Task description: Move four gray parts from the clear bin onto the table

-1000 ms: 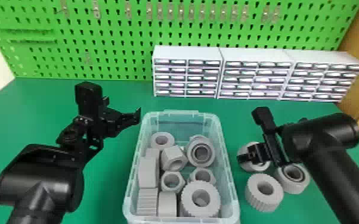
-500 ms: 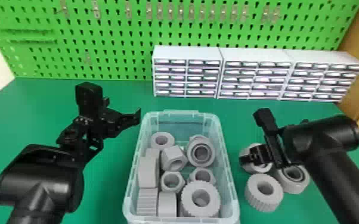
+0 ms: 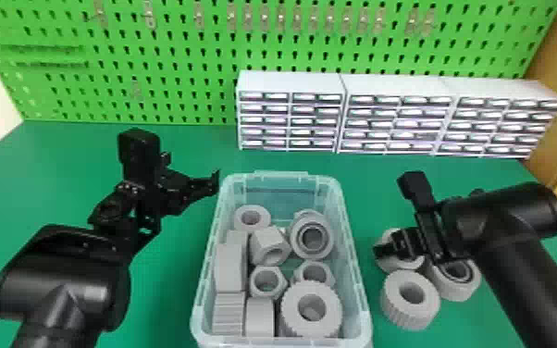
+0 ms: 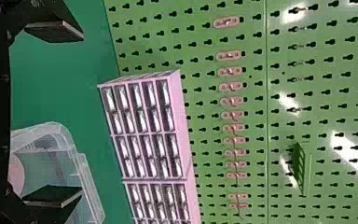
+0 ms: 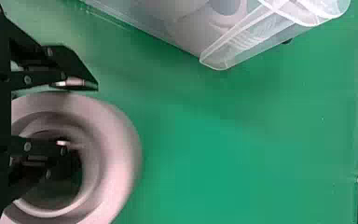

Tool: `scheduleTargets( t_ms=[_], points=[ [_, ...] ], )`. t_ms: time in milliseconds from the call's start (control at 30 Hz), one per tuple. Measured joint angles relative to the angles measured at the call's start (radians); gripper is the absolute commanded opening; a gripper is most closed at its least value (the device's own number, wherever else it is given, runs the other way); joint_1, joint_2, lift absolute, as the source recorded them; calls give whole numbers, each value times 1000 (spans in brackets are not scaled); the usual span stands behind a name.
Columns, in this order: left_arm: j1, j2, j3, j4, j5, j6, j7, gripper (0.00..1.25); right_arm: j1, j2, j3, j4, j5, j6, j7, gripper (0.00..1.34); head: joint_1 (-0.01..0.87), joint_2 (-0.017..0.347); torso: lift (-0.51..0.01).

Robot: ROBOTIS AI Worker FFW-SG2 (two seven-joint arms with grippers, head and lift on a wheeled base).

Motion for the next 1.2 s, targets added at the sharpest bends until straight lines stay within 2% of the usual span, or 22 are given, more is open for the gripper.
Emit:
scheduleTargets(
  t_ms=[667, 967, 1200],
  points=[
    [3, 0, 2, 0, -1, 1, -2, 1123, -9, 2, 9, -16, 30, 17, 0, 815, 686, 26, -50],
    [3, 0, 0, 0, -3, 4, -2, 1123, -19, 4, 25, -95, 99, 52, 0, 815, 686, 26, -50],
    [2, 0, 3, 0, -3, 4, -2, 1123, -28, -4, 45, -164, 108, 90, 0, 815, 686, 26, -50]
  ],
)
